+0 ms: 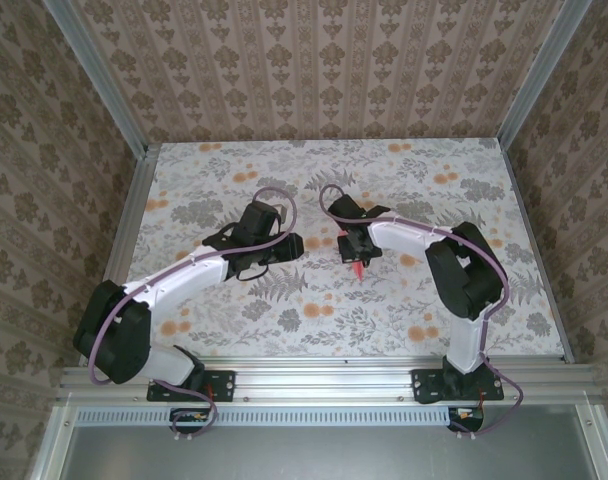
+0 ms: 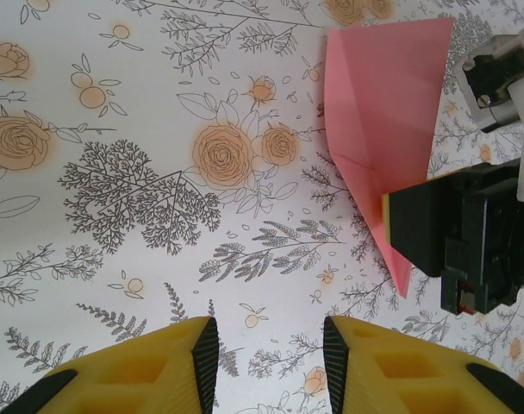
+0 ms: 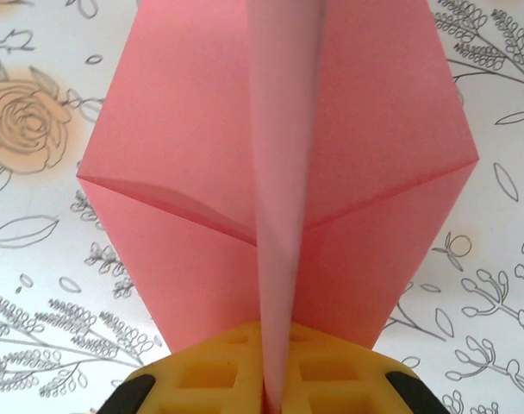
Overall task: Fold a paper plane with a square sheet of paper (pick it up from the middle)
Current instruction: Move a paper plane to the center of the table.
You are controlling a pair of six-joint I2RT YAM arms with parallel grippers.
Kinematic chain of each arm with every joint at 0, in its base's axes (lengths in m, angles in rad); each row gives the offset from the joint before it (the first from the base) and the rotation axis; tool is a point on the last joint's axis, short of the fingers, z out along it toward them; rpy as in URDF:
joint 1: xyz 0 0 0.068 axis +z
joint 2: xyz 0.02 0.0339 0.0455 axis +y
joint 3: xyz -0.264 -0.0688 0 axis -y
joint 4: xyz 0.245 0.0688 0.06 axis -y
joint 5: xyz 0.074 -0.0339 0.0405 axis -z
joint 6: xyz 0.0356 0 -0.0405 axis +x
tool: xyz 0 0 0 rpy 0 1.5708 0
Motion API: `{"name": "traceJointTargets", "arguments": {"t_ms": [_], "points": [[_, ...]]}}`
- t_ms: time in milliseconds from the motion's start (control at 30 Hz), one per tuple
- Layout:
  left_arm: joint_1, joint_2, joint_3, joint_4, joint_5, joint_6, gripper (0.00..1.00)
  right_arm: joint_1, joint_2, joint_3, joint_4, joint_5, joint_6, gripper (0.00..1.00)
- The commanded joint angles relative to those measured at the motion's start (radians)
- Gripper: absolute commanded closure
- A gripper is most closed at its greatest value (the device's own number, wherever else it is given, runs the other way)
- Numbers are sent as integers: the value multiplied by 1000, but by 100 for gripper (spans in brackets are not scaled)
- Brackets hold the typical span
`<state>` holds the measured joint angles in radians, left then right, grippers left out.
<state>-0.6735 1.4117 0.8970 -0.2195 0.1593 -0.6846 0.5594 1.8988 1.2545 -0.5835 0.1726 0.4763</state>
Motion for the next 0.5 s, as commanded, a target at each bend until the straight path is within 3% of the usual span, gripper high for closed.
{"name": "traceJointTargets", "arguments": {"t_ms": [0,267,467], "points": [[-3,1,26,-25,-4,-6,60,-9,48,13,7,-25,31,89],[-3,-4,24,-36,-9,-3,61,-10,126,29,-4,-38,54,87],[-3,-5,26,-37,-7,-1,61,-10,50,64,-32,-8,37,87]]}}
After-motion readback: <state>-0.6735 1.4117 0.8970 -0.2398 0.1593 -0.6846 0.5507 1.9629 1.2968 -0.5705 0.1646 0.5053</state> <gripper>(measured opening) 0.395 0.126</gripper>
